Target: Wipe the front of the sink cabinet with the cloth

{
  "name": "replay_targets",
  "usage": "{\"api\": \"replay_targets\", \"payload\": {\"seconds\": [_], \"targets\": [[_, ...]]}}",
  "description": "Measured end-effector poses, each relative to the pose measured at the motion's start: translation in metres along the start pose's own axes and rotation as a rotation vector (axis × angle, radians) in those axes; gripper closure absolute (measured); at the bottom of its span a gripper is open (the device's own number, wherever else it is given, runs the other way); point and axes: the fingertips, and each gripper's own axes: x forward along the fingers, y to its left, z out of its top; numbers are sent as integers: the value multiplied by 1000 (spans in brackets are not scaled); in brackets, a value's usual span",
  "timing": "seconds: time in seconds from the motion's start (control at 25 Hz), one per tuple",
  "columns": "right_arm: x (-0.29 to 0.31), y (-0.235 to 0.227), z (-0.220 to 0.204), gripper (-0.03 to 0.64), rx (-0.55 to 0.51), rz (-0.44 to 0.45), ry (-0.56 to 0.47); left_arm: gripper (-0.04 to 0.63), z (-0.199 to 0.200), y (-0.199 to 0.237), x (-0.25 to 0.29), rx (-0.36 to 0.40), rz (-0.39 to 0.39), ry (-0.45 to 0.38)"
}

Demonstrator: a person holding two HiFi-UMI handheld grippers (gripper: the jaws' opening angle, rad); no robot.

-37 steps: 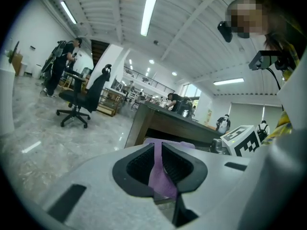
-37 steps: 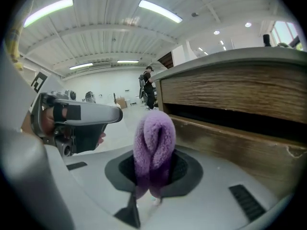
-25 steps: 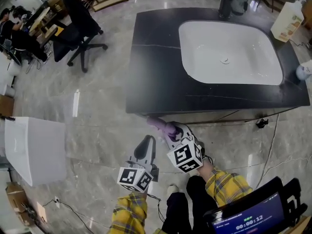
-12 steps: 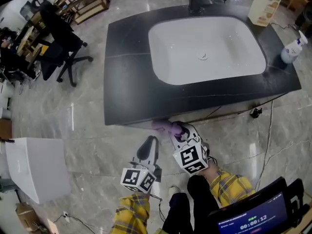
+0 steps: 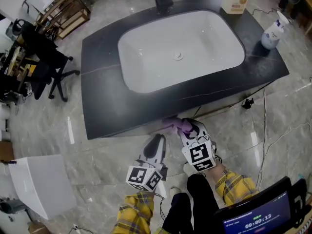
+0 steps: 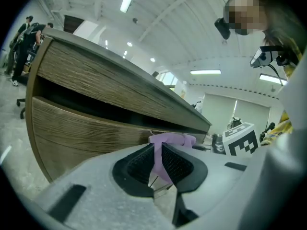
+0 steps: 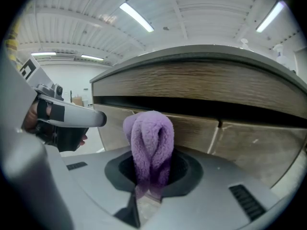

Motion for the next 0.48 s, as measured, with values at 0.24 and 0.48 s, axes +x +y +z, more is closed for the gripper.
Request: {"api": "replay_targets", "payload": {"seconds": [0.24,0.48], "targets": [[-22,-50,-17,551,71,-106,1,551,-6,-28,33,8,-58,20],[-46,-89,-28,551,116,-180,6,551,-12,-59,60,17,-127,34]]}}
